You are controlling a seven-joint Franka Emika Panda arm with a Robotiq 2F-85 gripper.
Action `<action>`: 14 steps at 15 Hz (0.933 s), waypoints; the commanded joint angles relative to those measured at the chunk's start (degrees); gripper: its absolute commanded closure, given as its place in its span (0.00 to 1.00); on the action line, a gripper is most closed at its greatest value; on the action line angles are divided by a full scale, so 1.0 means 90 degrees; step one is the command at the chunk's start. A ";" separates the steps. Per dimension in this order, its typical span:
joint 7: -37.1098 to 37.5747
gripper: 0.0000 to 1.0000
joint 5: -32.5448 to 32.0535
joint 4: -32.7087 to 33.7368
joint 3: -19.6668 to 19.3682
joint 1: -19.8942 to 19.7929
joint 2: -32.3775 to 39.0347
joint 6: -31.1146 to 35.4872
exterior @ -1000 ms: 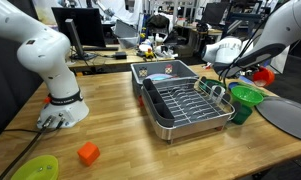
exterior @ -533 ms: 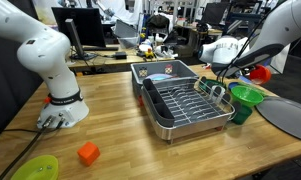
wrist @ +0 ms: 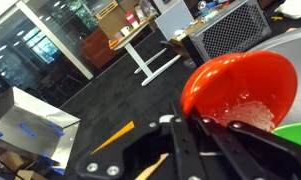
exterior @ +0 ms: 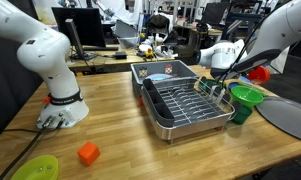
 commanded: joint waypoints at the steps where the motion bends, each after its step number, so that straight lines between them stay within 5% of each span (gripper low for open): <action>1: -0.0344 0.98 -0.0220 0.0203 0.0079 -0.0009 0.0179 -0.0158; 14: -0.0676 0.98 -0.0757 0.0497 0.0035 0.0229 0.0751 -0.0312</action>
